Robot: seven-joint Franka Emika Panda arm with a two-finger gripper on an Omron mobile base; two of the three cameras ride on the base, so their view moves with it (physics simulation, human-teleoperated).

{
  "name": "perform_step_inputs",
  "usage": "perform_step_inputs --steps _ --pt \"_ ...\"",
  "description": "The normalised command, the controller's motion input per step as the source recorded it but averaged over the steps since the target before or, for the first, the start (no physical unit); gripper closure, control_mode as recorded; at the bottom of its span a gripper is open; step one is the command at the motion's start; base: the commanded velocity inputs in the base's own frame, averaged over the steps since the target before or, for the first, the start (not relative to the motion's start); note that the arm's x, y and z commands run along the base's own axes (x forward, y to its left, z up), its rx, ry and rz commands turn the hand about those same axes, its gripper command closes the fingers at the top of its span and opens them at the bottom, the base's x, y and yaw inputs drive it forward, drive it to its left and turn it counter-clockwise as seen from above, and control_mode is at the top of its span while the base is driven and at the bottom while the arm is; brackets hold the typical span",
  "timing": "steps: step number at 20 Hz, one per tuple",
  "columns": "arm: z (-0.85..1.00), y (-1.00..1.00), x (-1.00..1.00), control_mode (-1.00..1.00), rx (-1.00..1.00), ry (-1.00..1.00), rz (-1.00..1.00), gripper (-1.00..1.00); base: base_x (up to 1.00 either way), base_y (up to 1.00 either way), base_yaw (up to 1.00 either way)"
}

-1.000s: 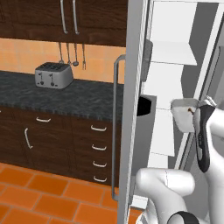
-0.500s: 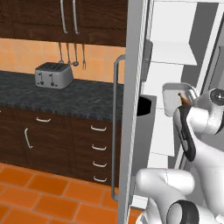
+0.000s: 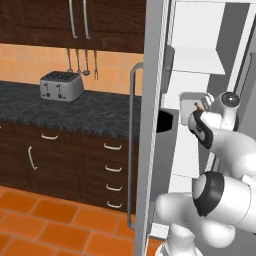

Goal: Take the meat container that has the chicken drumstick and place it on the second highest rack of the freezer. Then take the vegetable container that has the potato and broccoli and place it on the highest rack of the freezer.

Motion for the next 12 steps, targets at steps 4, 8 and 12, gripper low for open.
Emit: perform_step_inputs --steps 4,8,12 --pt "-0.13 -0.24 0.23 -1.0 -0.01 0.0 0.01 1.0 0.0 0.0 0.0" --pt "-0.29 -0.29 0.42 -1.0 -0.02 -0.02 0.0 1.0 0.0 0.0 0.0" --pt "-0.16 -0.06 0.5 -1.0 -0.03 -0.03 0.0 1.0 0.0 0.0 0.0"
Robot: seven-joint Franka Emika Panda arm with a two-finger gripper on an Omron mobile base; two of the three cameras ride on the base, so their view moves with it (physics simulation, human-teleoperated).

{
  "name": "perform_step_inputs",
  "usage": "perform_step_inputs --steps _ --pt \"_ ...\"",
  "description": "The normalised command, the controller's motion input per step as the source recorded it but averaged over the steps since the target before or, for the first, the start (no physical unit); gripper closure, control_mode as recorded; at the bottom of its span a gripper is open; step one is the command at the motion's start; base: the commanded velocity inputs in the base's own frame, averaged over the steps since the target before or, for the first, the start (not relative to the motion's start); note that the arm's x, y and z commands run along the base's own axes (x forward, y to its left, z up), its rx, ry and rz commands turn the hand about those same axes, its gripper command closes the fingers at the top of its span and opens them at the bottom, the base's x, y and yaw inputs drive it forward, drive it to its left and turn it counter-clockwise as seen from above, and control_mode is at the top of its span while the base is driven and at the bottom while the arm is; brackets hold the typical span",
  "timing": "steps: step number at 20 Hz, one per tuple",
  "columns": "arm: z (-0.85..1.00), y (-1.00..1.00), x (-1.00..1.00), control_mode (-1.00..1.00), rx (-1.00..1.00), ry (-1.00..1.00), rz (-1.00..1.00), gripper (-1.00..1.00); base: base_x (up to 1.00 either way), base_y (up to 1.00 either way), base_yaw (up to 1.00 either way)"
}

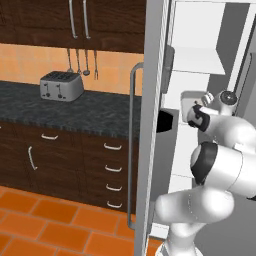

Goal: Take the meat container that has the chicken drumstick and place it on the second highest rack of the freezer. Then take the vegetable container that has the potato and broccoli and place it on the highest rack of the freezer.

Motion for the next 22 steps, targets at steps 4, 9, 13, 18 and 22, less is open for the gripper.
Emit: perform_step_inputs --steps 4,9,13,18,22 --pt "-0.3 -0.09 0.66 -1.0 0.0 0.02 0.0 1.0 0.0 0.0 0.0" --pt "-0.11 -0.28 0.35 -1.0 0.04 0.02 -0.06 1.0 0.0 0.0 0.0" --pt "-0.06 -0.04 0.73 -1.0 0.02 0.0 -0.08 1.0 0.0 0.0 0.0" --pt "-0.25 -0.16 0.9 -1.0 0.0 0.0 -0.03 1.0 0.0 0.0 0.0" --pt "-0.16 -0.17 0.52 -1.0 0.0 0.0 0.0 -1.0 0.0 0.0 0.0"
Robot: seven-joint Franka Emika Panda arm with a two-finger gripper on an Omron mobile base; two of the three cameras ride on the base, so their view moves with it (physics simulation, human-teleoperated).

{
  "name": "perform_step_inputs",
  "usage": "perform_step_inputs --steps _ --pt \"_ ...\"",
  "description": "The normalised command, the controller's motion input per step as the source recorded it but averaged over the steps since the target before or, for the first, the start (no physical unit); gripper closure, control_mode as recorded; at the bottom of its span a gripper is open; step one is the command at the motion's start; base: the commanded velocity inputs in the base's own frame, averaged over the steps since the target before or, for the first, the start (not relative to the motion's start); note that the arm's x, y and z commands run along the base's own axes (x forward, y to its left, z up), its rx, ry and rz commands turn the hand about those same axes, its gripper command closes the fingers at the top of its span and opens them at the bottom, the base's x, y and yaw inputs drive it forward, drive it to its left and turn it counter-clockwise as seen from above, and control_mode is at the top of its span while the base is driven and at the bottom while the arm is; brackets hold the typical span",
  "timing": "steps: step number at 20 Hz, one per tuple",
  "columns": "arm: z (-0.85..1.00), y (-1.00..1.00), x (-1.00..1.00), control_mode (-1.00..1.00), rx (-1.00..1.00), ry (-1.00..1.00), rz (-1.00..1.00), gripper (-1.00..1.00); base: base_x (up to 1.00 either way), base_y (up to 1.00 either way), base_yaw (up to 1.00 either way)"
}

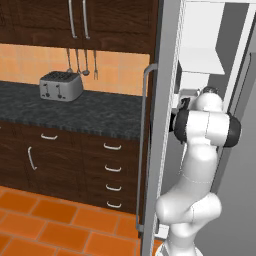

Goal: Take the meat container that has the chicken drumstick and place it on the second highest rack of the freezer. Then take the vegetable container that has the potato and broccoli and place it on the highest rack of the freezer.

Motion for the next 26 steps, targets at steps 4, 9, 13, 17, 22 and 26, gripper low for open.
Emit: perform_step_inputs --steps 4,9,13,17,22,26 --pt "0.13 0.0 -0.27 -1.0 0.02 -0.07 0.0 -1.0 0.0 0.0 0.0" --pt "0.74 0.0 -1.0 -1.0 0.1 -0.2 0.0 -1.0 0.0 0.0 0.0" --pt "0.74 0.0 -1.0 -1.0 0.07 -0.1 0.0 -1.0 0.0 0.0 0.0" --pt "0.54 0.0 -1.0 -1.0 0.0 0.02 0.0 -1.0 0.0 0.0 0.0" --pt "0.6 0.08 -1.0 -1.0 0.0 0.15 -0.01 -1.0 0.0 0.0 0.0" --pt "0.11 0.47 -1.0 -1.0 -0.04 0.33 0.0 -1.0 0.0 0.0 0.0"
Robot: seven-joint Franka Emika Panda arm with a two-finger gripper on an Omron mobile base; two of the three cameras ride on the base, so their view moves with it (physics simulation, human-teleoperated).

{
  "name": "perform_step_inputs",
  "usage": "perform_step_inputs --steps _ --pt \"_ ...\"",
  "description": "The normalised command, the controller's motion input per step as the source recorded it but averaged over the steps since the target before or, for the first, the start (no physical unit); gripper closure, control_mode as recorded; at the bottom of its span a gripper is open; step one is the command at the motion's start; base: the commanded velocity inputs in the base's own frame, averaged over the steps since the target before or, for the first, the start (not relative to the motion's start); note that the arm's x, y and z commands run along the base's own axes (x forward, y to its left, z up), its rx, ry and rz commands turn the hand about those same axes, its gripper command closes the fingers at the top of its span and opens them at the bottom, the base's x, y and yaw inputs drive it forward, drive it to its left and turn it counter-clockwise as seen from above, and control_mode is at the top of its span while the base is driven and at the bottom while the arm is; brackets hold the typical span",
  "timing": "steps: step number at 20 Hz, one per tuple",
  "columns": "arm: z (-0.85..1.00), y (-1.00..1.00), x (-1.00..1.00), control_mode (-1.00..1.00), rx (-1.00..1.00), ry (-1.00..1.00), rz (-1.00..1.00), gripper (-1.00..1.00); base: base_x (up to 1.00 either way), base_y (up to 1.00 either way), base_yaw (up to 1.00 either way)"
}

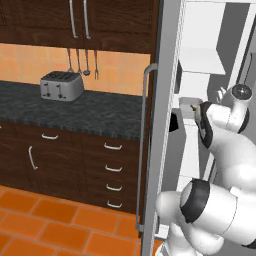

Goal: Take the meat container that has the chicken drumstick and place it on the second highest rack of the freezer. Then take the vegetable container that has the potato and broccoli and place it on the highest rack of the freezer.

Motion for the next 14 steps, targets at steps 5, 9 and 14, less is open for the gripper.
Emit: perform_step_inputs --steps 5,9,14 --pt "-0.51 0.3 -1.0 -1.0 -0.01 0.24 0.07 -1.0 0.0 0.0 0.0" --pt "-0.66 0.0 -1.0 -1.0 0.0 0.05 0.04 -1.0 0.0 0.0 0.0" --pt "0.08 -0.01 -0.99 -1.0 0.01 0.12 0.04 -1.0 0.0 0.0 0.0"
